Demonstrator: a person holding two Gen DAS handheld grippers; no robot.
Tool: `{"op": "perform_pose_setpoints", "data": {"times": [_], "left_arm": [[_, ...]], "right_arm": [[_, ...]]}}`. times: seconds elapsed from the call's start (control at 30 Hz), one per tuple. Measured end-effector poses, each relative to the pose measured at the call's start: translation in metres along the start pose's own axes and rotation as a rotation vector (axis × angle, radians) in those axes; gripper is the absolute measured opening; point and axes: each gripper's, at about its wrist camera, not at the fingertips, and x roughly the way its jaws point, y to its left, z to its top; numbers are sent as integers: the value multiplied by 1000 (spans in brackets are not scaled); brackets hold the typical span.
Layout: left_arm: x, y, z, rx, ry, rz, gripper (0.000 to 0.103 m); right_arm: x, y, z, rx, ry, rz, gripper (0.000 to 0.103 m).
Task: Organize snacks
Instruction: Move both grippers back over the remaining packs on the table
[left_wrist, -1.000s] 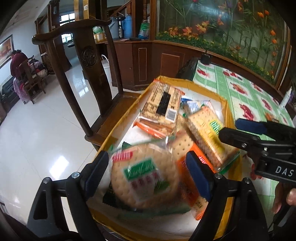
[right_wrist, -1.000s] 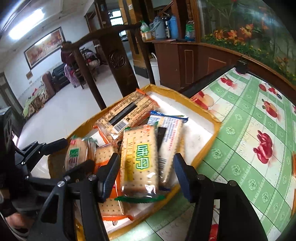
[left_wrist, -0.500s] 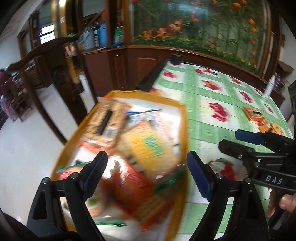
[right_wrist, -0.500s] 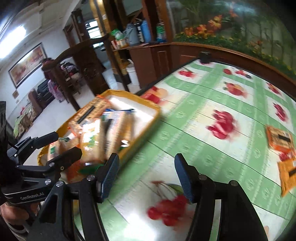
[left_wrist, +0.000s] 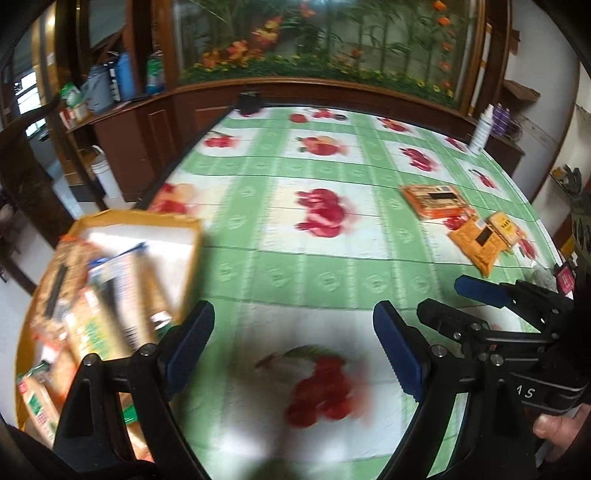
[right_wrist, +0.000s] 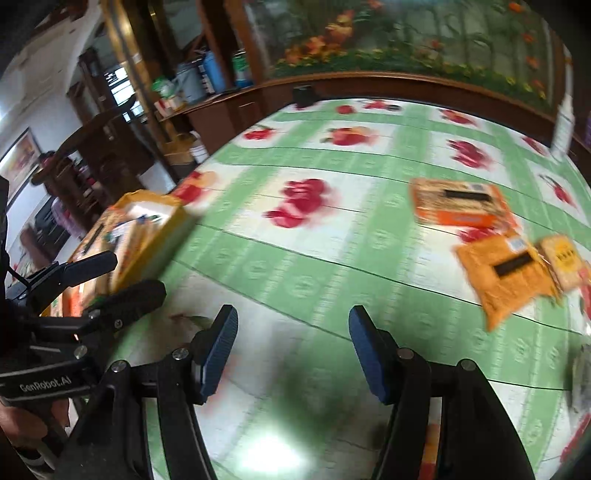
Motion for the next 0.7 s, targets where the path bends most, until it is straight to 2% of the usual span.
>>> {"op": "perform_pose_setpoints", "data": {"times": [0.27, 0.43, 0.63, 0.7], "left_arm": [[32, -53, 38, 74, 51, -62, 88], [66, -91, 71, 190, 99, -97, 88], [112, -128, 104, 329, 133, -199, 88], [124, -139, 110, 368, 137, -208, 88]], "right_arm": [[-16, -58, -4, 116, -16, -64, 63], [-27, -85, -8, 160, -28, -93, 63], [-36, -114, -13, 218, -38, -106, 65], [-36, -120, -14, 235, -32, -109, 65]]}}
